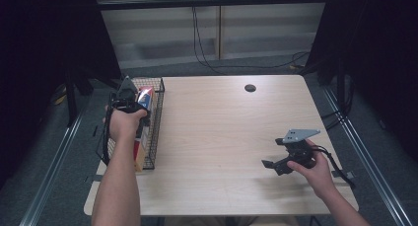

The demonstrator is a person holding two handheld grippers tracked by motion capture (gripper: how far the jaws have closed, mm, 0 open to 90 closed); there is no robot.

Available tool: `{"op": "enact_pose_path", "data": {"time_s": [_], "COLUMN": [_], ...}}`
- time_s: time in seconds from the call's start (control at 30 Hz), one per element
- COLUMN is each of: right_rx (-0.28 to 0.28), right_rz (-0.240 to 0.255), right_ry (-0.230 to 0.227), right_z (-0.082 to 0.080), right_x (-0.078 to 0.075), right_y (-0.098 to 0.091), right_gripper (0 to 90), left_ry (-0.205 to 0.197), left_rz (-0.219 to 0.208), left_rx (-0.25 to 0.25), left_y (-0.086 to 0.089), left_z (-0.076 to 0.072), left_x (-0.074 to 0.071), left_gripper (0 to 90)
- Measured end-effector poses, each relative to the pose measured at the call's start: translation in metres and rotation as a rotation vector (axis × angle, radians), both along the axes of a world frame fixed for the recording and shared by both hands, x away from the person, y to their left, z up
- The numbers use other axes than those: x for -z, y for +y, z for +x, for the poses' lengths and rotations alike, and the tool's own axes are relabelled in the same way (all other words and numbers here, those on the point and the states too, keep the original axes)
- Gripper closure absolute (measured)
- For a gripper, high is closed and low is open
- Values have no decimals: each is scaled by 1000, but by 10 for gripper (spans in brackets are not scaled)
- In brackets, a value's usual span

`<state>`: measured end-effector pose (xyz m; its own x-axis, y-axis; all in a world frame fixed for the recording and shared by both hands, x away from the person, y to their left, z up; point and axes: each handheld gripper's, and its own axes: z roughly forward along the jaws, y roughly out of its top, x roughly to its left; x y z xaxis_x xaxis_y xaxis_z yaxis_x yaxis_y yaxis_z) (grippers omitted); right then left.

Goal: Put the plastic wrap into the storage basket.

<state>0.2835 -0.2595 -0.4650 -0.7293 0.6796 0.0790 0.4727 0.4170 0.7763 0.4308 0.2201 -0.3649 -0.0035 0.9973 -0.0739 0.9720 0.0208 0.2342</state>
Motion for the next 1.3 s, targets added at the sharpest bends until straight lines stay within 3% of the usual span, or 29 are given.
{"op": "enact_pose_path", "data": {"time_s": [0.43,0.47,0.53,0.9,1.3], "right_rx": [-1,0,-1,-7,-5], "right_rz": [-2,-2,-3,-7,-12], "right_ry": [0,0,0,0,-1], "right_z": [0,0,0,0,0], "right_x": [0,0,1,1,1], "right_y": [0,0,0,0,1], "right_gripper": [10,10,10,10,11], "left_ry": [16,18,21,31,29], "left_rz": [-4,0,-6,-12,2], "left_rx": [-6,14,-7,-6,-4], "left_y": [1,2,0,-2,-2], "left_z": [1,1,1,4,4], "left_x": [11,12,15,23,25], "left_gripper": [421,422,421,420,417]}}
